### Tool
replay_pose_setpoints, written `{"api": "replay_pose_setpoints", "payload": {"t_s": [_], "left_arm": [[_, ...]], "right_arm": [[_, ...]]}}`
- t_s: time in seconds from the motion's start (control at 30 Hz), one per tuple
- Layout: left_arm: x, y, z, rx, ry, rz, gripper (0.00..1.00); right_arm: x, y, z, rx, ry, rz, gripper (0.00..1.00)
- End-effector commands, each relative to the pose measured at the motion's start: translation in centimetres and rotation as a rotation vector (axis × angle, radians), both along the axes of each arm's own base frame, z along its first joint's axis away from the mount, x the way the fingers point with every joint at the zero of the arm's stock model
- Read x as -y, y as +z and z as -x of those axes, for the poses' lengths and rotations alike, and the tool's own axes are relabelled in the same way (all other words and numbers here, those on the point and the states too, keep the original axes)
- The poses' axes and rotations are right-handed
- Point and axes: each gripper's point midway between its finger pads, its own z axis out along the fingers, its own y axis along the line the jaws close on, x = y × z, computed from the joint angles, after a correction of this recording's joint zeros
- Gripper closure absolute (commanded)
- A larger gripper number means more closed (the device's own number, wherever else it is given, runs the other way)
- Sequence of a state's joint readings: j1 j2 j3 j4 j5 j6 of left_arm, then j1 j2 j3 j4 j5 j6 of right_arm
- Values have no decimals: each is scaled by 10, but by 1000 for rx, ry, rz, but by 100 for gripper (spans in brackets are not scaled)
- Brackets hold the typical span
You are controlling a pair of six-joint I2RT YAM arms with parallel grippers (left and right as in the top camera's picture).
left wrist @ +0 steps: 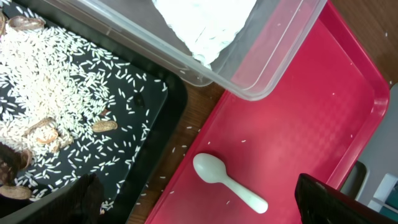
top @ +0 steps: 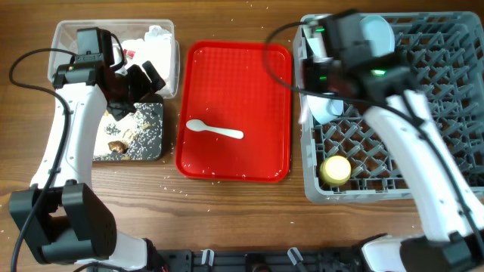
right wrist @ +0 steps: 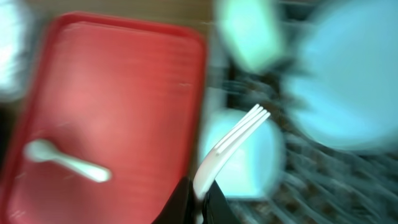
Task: Sort waste into correct bins and load items into the dishwasher rack
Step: 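Carry the fork into the rack and release it, then reach the right gripper to the white spoon and grasp it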
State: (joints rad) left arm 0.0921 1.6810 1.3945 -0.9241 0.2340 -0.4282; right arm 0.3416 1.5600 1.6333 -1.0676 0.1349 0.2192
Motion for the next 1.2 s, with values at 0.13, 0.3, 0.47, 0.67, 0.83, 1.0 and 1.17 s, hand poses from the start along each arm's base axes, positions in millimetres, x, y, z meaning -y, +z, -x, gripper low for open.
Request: {"api": "replay_pose_setpoints", "payload": {"t_s": [0.13,0.3,0.47,0.67,0.83,1.0,1.17], "left_arm": [[1,8,-4,25,-3,2,0],[1,8,-4,25,-3,2,0],[1,8,-4,25,-3,2,0],[1,8,-4,25,-3,2,0],[1,8,-4,25,-3,2,0],[1,8,-4,25,-3,2,0],[1,8,-4,25,-3,2,0]], "right_arm": [[146,-74,30,-194,-685,6,96],[152,-119,40,-237,-708,14,88],[152,-130,40,-234,-706,13,55],[28,-46,-11,-50,16,-361,41],[-98,-20,1,73,401,-320,39],[-209,-63,22,128,619,-164,39],[-271,-137,40,75,772,-103,45]]}}
